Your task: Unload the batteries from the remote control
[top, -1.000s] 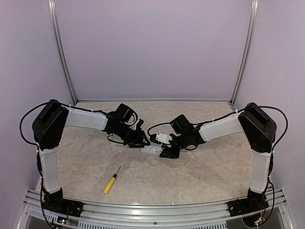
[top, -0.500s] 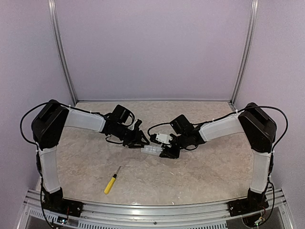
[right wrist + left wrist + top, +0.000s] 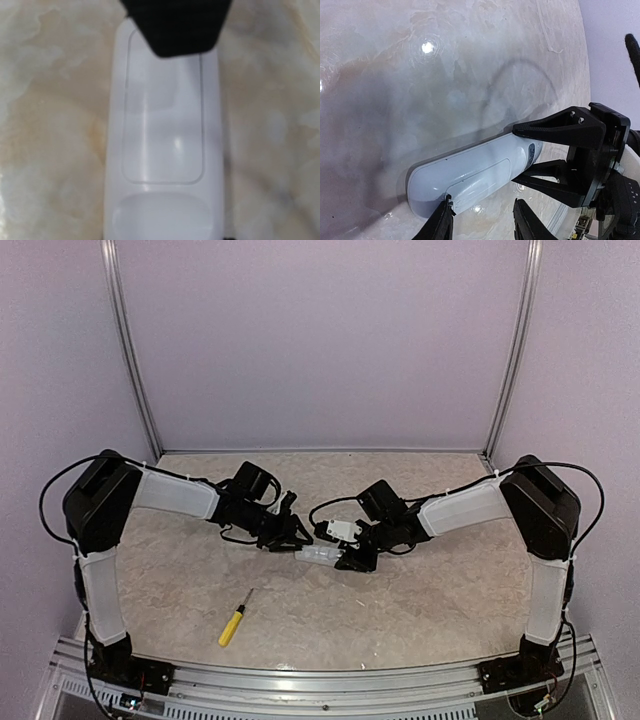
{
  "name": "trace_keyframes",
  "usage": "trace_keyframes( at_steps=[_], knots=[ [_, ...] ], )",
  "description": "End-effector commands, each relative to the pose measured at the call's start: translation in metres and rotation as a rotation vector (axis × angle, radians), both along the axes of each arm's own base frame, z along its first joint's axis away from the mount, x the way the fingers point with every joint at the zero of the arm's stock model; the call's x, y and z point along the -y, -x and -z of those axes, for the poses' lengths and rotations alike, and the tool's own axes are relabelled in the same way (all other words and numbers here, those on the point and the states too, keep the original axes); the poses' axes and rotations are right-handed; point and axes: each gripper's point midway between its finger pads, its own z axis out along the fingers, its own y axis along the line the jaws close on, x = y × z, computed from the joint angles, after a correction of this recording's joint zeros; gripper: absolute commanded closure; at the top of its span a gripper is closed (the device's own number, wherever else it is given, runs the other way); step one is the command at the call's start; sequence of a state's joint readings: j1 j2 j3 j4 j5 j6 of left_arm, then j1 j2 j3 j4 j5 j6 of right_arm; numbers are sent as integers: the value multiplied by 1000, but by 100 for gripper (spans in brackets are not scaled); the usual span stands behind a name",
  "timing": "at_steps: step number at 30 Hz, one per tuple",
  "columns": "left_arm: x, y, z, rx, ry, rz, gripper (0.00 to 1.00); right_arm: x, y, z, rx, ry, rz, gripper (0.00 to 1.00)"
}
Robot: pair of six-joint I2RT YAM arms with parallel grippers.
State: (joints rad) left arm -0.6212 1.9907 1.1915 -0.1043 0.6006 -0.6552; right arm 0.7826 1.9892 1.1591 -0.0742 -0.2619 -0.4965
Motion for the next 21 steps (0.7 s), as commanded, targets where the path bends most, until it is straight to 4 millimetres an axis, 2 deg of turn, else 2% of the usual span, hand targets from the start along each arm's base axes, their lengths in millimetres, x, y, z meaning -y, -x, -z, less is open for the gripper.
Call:
trace_keyframes(
  at_steps=[1,16,21],
  knots=[
    [-3,41,29,-133,-77,39,59,1,2,16,49,55,-27,84],
    [-5,42,11,-106,-59,37,59,2,1,20,50,71,-28,83],
    [-20,35,8,-76,-105,-9,60,3,1,21,50,76,-29,84]
  ],
)
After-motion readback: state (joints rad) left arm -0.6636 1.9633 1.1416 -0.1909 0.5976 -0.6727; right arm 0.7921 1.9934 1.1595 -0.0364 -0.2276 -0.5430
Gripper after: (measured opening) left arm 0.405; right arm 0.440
